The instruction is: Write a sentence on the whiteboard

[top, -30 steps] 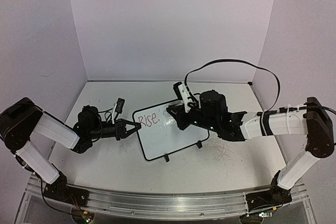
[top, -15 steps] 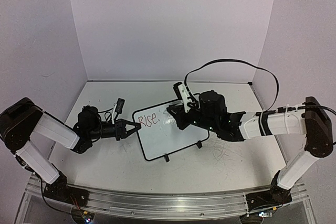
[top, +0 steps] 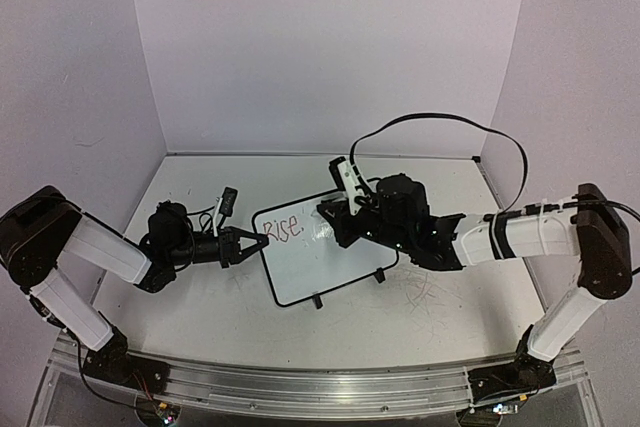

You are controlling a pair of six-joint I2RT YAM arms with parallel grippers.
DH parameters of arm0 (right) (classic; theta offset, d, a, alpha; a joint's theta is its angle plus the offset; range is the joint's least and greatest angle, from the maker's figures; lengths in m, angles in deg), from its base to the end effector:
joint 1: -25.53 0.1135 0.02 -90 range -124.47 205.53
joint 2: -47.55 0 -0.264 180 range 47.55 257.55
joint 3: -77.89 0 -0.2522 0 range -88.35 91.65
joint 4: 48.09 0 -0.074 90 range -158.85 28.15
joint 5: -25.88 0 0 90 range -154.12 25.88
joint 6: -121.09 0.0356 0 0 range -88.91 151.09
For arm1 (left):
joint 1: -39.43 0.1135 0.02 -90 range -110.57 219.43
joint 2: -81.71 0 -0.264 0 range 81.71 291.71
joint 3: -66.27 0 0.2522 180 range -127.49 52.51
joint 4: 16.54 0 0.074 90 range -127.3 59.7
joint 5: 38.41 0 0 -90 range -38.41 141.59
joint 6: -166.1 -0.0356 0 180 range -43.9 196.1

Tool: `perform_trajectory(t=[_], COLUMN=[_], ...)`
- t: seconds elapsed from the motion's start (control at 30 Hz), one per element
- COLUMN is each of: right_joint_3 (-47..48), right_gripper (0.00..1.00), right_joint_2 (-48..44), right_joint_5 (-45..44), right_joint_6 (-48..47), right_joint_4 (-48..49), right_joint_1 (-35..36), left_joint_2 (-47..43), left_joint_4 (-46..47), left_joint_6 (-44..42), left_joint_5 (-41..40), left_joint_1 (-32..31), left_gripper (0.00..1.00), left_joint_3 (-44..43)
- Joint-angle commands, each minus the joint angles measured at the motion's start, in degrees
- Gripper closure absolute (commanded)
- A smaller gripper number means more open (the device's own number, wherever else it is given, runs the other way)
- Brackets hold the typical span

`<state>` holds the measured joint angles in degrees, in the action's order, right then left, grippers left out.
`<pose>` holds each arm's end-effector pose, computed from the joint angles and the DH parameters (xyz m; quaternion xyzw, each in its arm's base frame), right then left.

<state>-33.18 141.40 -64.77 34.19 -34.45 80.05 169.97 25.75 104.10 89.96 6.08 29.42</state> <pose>0.2174 0.3043 0.2492 -0.3322 0.6982 0.3018 0.5578 0.2133 -0.1668 0.1641 0.2465 0.7081 -0.5277 0.3993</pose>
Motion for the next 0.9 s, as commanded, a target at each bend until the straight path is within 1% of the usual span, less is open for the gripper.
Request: perform_trajectory(t=[0.0,0.33,0.87], right_joint_3=[2.70,2.79,-0.22], right_gripper=[1.00,1.00,1.00], right_joint_2=[1.39,2.30,2.76], right_joint_5=[-1.26,0.21,0.15], right_joint_6=[0.25,1.16,2.90], right_joint_4=[2.10,2.11,1.76], right_joint_1=[-0.12,0.02,1.69], left_joint_2=[-0.63,-0.33,-0.25], left_joint_4=[0.76,0.75,0.77], left_joint_6=[-1.03,-0.94,-0.89], left_joint_5=[-0.19,-0.14,-0.31], left_joint_1=[-0.14,-0.14,-0.14], left_gripper=[1.00,1.00,1.00], left_joint_3=[0.86,0.44,0.38])
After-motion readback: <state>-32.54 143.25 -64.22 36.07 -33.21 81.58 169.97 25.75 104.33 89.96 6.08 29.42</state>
